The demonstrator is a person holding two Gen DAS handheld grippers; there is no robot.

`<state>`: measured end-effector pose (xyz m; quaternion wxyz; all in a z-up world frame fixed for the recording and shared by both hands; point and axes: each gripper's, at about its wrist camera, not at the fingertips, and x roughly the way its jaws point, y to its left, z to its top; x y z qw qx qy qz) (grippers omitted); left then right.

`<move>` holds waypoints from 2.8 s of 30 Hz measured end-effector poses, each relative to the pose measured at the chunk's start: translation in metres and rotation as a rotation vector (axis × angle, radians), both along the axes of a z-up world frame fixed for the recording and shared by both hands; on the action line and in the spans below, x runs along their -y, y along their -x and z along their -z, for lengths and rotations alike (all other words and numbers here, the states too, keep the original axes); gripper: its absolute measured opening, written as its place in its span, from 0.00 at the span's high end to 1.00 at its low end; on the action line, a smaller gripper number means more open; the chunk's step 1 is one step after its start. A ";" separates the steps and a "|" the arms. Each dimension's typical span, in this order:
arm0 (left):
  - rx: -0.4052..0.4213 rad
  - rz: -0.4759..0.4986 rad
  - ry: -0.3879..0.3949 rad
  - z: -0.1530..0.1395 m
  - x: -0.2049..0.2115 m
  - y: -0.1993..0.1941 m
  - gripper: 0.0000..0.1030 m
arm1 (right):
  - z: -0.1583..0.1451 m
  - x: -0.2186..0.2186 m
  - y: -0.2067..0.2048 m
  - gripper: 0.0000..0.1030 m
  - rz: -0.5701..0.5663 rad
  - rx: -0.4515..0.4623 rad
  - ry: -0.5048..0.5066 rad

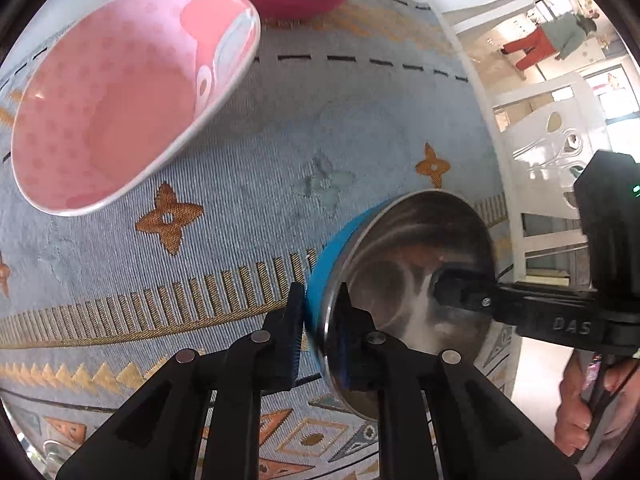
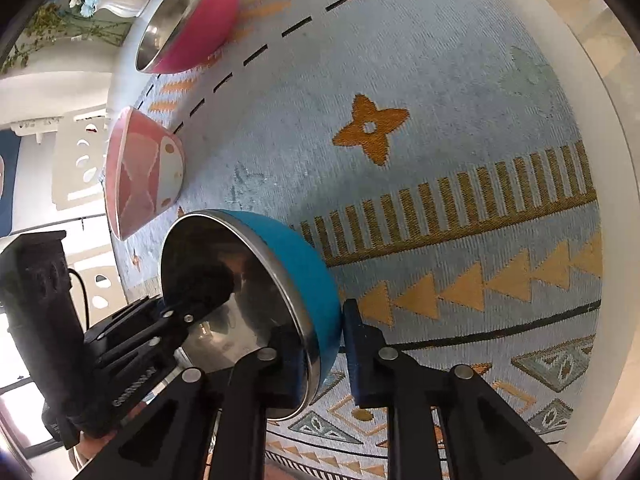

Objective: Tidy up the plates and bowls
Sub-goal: 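Lift the blue steel bowl and carry it over the pink bowl, then lower the blue steel bowl into the pink bowl and open both grippers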

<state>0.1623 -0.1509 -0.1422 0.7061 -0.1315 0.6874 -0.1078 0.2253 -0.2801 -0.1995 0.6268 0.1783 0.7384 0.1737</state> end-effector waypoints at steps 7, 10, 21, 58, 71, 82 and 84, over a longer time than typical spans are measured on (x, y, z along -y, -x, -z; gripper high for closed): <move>0.019 0.012 -0.004 -0.018 -0.014 -0.005 0.89 | -0.011 0.008 0.003 0.87 0.000 0.003 -0.017; 0.031 0.009 -0.011 -0.028 -0.018 -0.006 0.89 | -0.022 0.008 0.007 0.87 -0.011 0.012 -0.006; 0.082 -0.030 -0.021 -0.055 -0.049 -0.019 0.89 | -0.056 -0.019 0.005 0.87 -0.033 0.043 -0.006; 0.116 -0.142 -0.070 -0.046 -0.167 -0.083 0.89 | -0.067 -0.173 -0.099 0.87 -0.197 0.037 0.088; 0.111 -0.120 -0.075 -0.042 -0.168 -0.091 0.86 | -0.060 -0.182 -0.106 0.87 -0.206 0.052 0.129; 0.128 -0.115 -0.092 -0.051 -0.168 -0.093 0.76 | -0.077 -0.168 -0.103 0.65 -0.211 0.081 0.124; 0.131 -0.111 -0.090 -0.052 -0.166 -0.092 0.76 | -0.080 -0.166 -0.102 0.63 -0.207 0.080 0.105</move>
